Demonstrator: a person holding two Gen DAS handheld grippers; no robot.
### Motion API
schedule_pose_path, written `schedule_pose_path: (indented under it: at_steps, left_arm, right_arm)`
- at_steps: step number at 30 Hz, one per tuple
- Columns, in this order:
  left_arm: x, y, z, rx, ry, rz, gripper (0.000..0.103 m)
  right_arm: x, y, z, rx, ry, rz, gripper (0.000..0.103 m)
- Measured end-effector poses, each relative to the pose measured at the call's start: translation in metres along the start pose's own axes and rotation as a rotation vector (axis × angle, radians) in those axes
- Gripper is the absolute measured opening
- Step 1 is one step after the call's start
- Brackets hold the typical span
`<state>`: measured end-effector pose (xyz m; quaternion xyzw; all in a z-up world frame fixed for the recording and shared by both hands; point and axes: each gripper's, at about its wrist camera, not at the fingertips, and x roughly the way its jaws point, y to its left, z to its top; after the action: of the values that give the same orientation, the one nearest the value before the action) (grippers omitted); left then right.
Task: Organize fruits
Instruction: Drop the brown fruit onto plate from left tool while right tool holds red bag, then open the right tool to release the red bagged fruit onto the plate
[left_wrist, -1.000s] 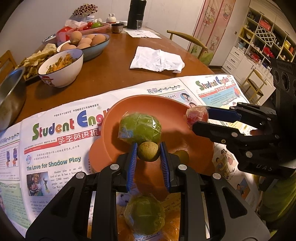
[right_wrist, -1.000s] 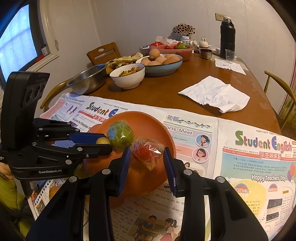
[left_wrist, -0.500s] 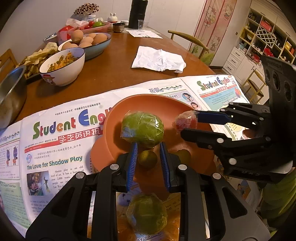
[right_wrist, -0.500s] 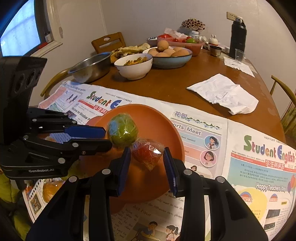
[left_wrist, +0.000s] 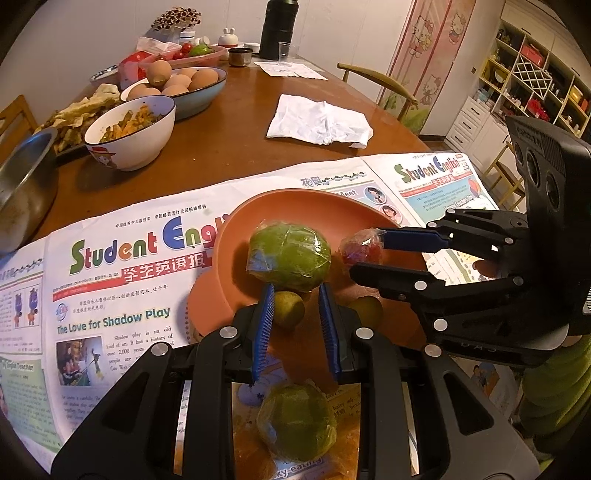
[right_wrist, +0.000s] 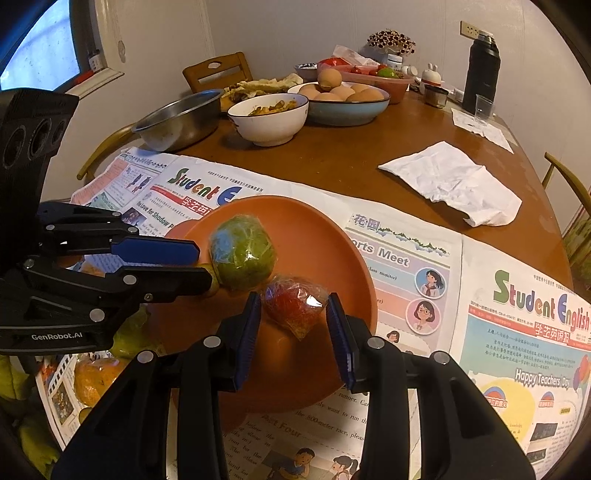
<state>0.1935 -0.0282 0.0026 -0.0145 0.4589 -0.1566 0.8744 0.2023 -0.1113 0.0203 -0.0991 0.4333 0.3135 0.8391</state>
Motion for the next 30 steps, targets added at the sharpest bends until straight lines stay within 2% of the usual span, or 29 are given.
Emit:
schedule_pose_path:
  at_steps: [11, 15, 19, 26, 30]
  left_arm:
    - [-0.005, 0.003, 0.000, -0.009, -0.012, 0.002, 0.018]
    - [-0.007, 0.003, 0.000, -0.014, -0.017, 0.004, 0.018]
    - [-0.009, 0.003, 0.000, -0.016, -0.023, 0.011, 0.028]
    - [-0.012, 0.004, 0.000, -0.024, -0.032, 0.017, 0.034]
    - [-0.015, 0.003, 0.001, -0.026, -0.039, 0.023, 0.038]
  right_arm:
    - [-0.006, 0.000, 0.000, 0.013, -0.015, 0.000, 0.038]
    - [-0.009, -0.002, -0.002, 0.021, -0.024, -0.001, 0.042]
    - [-0.013, -0.002, -0.003, 0.032, -0.035, -0.002, 0.045]
    - [-0.026, -0.001, -0.006, 0.042, -0.065, -0.002, 0.053]
    - [-0.030, 0.000, -0.008, 0.044, -0.074, -0.006, 0.060]
